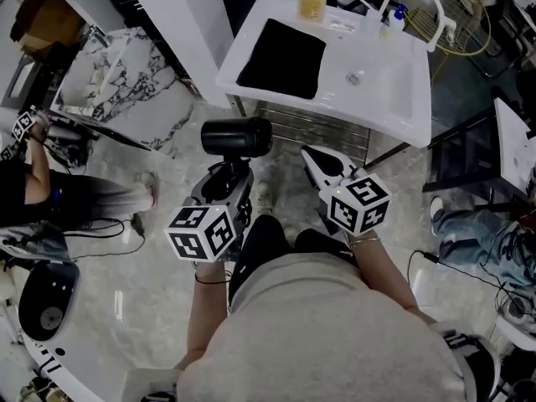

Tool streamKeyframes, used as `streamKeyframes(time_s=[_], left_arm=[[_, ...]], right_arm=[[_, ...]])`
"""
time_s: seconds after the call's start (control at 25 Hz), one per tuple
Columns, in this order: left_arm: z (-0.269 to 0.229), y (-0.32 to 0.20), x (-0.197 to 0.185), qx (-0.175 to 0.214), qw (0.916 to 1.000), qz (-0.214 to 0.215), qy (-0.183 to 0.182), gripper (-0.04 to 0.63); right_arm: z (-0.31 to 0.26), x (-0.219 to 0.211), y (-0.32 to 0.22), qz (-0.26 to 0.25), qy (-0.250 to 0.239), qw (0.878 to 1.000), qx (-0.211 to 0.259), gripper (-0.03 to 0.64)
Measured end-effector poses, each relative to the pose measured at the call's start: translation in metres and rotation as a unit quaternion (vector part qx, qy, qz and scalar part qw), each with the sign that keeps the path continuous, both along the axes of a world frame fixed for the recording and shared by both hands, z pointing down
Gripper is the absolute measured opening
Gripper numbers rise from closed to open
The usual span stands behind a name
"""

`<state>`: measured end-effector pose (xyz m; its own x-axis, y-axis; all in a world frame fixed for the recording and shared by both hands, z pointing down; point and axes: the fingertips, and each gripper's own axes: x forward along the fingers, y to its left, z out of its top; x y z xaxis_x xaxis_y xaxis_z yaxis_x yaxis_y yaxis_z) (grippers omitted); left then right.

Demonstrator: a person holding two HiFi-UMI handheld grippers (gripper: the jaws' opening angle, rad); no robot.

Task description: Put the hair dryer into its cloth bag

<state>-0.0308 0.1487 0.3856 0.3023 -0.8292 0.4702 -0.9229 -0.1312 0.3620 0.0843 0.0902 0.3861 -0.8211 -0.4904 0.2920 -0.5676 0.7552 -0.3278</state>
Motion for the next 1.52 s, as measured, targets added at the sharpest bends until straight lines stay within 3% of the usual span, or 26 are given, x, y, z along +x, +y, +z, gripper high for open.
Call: streamKeyframes(time_s=[0.44,0.72,1.12,1.52], left_arm=[[0.013,-0.101,-0.073,-0.026,0.9994,0.021,-0.005,0.196],[0.012,-0.156,-0.108,-0.026,0.9970,0.069,-0.022,0.196],[0.028,-0.199,-0.128,-0.039,0.9915,0.121,-0.030,0.196],[0.053,-0.205,-0.125,-0.060,0.9878,0.142,-0.023,0.196]], right_arm=[[-0.002,-0.065,-0.109,0.018,0.008,1.000,0.006,-0.002],[-0.002,-0.100,-0.158,0.048,0.016,0.999,0.005,-0.002],[0.003,-0.125,-0.189,0.059,0.018,0.998,-0.006,-0.002],[0.028,-0.110,-0.189,0.049,0.090,0.995,-0.016,-0.002]])
